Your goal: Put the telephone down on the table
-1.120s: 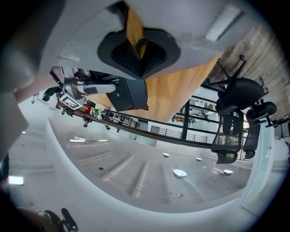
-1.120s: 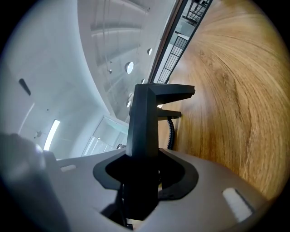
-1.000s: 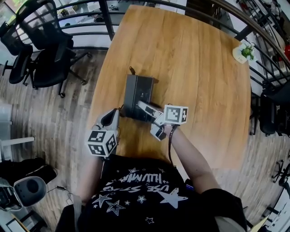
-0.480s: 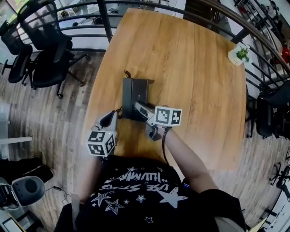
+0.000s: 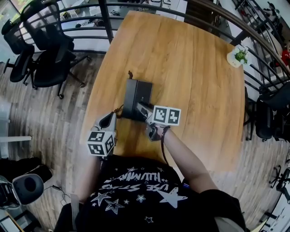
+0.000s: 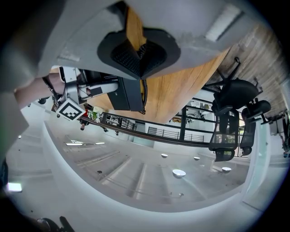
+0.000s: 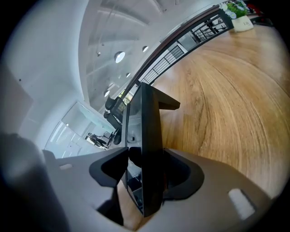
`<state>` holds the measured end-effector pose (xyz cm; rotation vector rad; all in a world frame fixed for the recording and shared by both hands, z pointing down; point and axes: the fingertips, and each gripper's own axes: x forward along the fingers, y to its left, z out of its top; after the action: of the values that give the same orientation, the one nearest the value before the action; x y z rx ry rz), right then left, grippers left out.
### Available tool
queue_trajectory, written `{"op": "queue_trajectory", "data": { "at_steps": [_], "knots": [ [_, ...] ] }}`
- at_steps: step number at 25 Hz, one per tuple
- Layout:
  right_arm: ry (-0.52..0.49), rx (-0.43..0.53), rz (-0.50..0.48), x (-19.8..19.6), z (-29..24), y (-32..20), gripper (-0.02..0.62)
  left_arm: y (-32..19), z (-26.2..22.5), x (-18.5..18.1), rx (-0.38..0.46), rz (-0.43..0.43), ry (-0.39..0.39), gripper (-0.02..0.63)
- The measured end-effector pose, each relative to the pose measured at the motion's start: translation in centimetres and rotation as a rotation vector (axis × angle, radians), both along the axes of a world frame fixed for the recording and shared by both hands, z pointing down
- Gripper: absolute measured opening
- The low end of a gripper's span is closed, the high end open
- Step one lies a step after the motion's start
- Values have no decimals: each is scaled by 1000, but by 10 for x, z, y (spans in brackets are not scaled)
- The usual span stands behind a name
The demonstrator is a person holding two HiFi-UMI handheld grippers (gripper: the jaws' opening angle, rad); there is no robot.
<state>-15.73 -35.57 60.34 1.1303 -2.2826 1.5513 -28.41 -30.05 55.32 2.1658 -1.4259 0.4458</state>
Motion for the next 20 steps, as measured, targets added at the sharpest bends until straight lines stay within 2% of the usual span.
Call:
{"op": "queue_trajectory", "data": {
  "at_steps": [4, 7, 15, 20],
  "knots": [
    [28, -28, 7, 12, 6, 4, 251, 4, -2, 5, 7, -1, -2, 2],
    [13, -28, 13, 16, 3, 5, 232, 6, -3, 7, 11, -3, -4, 2],
    [19, 28, 23, 46, -14, 8, 204, 14, -9, 25, 25, -17, -11, 2],
    [22, 70, -39, 62, -26, 14, 204, 27, -15, 42, 38, -54, -10, 2]
  ]
}}
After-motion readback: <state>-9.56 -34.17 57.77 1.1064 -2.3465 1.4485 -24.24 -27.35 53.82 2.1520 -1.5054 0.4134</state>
